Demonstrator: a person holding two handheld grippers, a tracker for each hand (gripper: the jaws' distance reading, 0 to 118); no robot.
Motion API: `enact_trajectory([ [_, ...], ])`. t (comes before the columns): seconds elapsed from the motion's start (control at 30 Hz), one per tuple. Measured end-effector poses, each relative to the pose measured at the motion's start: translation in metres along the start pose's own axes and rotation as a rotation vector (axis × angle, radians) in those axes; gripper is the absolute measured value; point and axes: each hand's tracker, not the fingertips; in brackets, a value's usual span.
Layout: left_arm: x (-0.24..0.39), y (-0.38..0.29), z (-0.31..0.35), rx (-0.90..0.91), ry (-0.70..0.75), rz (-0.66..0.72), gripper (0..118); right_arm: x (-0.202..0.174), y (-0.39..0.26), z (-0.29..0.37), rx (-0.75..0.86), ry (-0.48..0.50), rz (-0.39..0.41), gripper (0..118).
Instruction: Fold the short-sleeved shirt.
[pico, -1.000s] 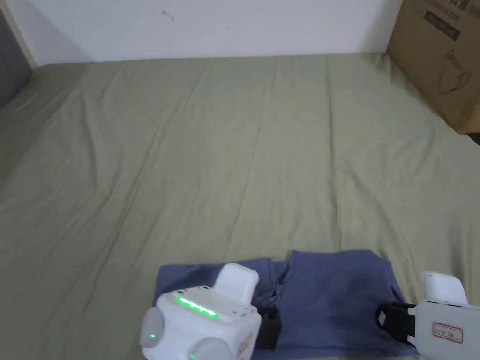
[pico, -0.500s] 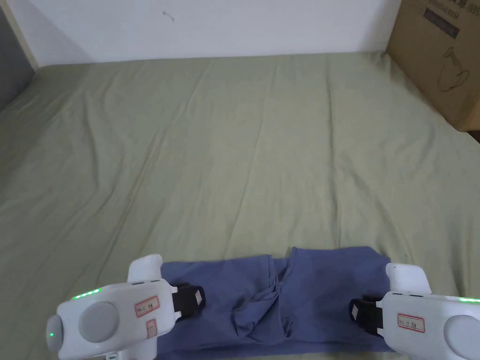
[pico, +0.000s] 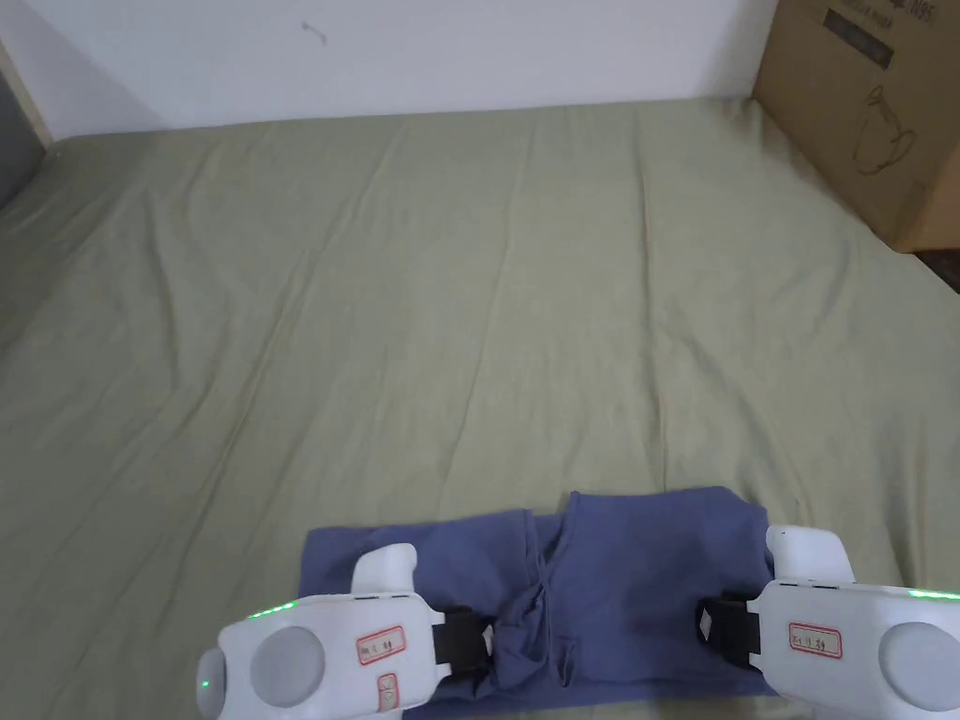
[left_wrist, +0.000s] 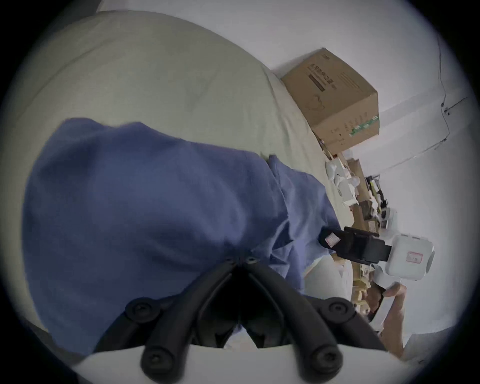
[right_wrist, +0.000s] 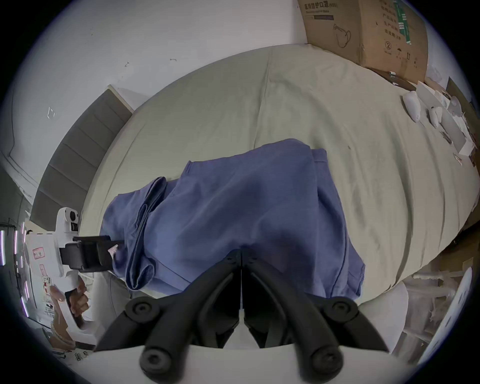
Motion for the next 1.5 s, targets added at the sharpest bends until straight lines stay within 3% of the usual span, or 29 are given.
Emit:
enact_trajectory([
  [0.17,0.026,-0.006,-0.012,-0.042,0.036,-0.123,0,-0.003,-0.003,0.002,-0.001,-0.009,0.022,0],
  [0.53,0.046,-0.015,-0.023,-0.099,0.035,-0.173,0,-0.004,-0.006,0.001,-0.007,-0.011,0.018,0],
  [0.8,0.041,0.013,0.021,-0.025,-0.042,-0.194,0,-0.01,-0.002,0.005,-0.007,-0.014,0.031,0],
  [1.0,-0.02,0.042,0.1,0.209,0.043,-0.003,0,-0.019,0.005,0.003,0.002,-0.018,0.038,0],
  [1.1,-0.057,0.038,0.115,0.19,0.133,0.057,0,-0.028,0.006,-0.002,-0.008,-0.01,0.054,0],
  [1.2,-0.083,0.028,0.125,0.171,0.061,0.129,0,-0.037,0.009,-0.007,-0.023,-0.008,0.085,0],
  [1.23,-0.09,0.026,0.127,0.18,0.048,0.149,6,-0.04,0.01,-0.009,-0.028,-0.008,0.093,0],
  [1.33,-0.109,0.023,0.125,0.185,0.058,0.201,57,-0.05,0.014,-0.013,-0.034,-0.006,0.108,0],
  [1.43,-0.129,0.019,0.114,0.192,0.024,0.283,75,-0.058,0.016,-0.015,-0.038,0.003,0.13,0],
  [1.5,-0.139,0.017,0.102,0.191,-0.055,0.314,81,-0.063,0.016,-0.017,-0.046,-0.001,0.155,0],
])
